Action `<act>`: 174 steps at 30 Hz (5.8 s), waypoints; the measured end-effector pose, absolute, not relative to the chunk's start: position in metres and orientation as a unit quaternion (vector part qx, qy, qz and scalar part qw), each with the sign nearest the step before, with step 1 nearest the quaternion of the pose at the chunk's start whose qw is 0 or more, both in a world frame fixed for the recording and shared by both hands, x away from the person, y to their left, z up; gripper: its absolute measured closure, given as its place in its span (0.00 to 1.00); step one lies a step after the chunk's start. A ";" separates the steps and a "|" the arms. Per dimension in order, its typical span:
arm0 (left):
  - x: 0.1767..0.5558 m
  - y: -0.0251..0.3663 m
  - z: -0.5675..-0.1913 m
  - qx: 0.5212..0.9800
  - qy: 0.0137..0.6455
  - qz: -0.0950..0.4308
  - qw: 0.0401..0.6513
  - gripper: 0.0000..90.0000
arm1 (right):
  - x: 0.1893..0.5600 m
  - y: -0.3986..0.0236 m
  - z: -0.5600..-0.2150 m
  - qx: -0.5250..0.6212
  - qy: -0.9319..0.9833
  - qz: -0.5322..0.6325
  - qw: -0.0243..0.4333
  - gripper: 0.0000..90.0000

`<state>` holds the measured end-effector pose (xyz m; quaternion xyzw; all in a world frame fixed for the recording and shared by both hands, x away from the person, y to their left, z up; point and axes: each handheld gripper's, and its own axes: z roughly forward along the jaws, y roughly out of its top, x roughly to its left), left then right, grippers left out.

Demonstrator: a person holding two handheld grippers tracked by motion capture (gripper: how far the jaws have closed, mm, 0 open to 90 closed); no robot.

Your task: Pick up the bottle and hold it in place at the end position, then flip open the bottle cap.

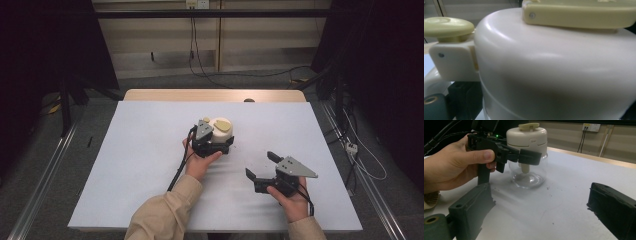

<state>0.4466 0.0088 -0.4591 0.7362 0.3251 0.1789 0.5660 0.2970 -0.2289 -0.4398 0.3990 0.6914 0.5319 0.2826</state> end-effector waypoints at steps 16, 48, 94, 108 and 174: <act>0.446 0.008 -0.459 0.736 0.327 0.181 0.564 0.06 | 0.321 -0.216 -0.436 0.423 0.684 0.528 0.274 0.10; 0.446 0.008 -0.459 0.736 0.329 0.179 0.564 0.06 | 0.347 -0.194 -0.412 0.421 0.691 0.531 0.252 0.52; 0.446 0.008 -0.459 0.734 0.333 0.176 0.565 0.06 | 0.370 -0.179 -0.399 0.416 0.729 0.497 0.221 1.00; 0.445 0.008 -0.460 0.734 0.333 0.177 0.564 0.06 | 0.377 -0.179 -0.398 0.422 0.735 0.484 0.218 1.00; 0.445 0.008 -0.460 0.734 0.335 0.178 0.563 0.06 | 0.394 -0.169 -0.376 0.404 0.750 0.467 0.236 1.00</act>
